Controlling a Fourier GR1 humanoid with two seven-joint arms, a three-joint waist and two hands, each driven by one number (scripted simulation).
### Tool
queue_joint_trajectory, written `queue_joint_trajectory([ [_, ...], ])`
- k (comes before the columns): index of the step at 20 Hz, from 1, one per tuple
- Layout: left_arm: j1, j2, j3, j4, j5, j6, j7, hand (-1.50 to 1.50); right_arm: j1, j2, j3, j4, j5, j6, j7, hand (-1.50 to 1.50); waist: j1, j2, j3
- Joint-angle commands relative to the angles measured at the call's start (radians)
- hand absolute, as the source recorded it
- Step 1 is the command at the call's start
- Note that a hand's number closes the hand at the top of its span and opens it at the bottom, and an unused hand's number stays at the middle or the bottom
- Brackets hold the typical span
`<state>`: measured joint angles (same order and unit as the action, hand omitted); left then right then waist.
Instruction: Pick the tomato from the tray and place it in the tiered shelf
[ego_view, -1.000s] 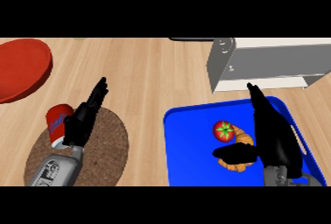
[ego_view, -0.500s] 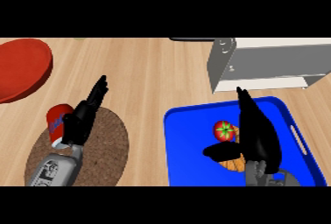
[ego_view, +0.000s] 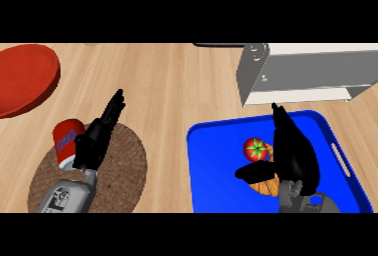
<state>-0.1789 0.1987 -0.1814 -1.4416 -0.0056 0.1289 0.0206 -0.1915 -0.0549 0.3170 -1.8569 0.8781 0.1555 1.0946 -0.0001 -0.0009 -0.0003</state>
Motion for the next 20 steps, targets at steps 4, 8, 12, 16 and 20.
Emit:
queue_joint_trajectory([
  [4, -0.041, -0.037, 0.016, 0.024, -0.028, -0.005, 0.031, 0.0, -0.006, 0.044, -0.024, 0.058, 0.049, 0.042, 0.064, -1.5, -0.001, 0.001, 0.0],
  [8, -0.019, -0.016, 0.057, 0.027, -0.008, -0.046, -0.004, 0.0, -0.05, 0.053, -0.069, 0.095, 0.043, 0.056, 0.059, -1.5, 0.001, 0.001, 0.0],
  [12, 0.027, -0.001, 0.062, -0.016, -0.002, -0.089, -0.017, 0.0, -0.046, 0.054, -0.056, 0.254, 0.075, -0.067, -0.016, -1.5, 0.004, 0.001, 0.0],
  [16, 0.025, -0.034, 0.056, -0.043, -0.052, -0.064, 0.015, 0.0, 0.01, 0.054, -0.088, 0.223, 0.058, -0.051, -0.071, -1.5, 0.001, 0.001, 0.0],
  [20, 0.03, -0.019, 0.087, -0.094, -0.046, -0.095, 0.067, 0.0, 0.007, 0.055, -0.075, 0.164, 0.036, -0.002, -0.025, -1.5, 0.002, 0.0, 0.0],
])
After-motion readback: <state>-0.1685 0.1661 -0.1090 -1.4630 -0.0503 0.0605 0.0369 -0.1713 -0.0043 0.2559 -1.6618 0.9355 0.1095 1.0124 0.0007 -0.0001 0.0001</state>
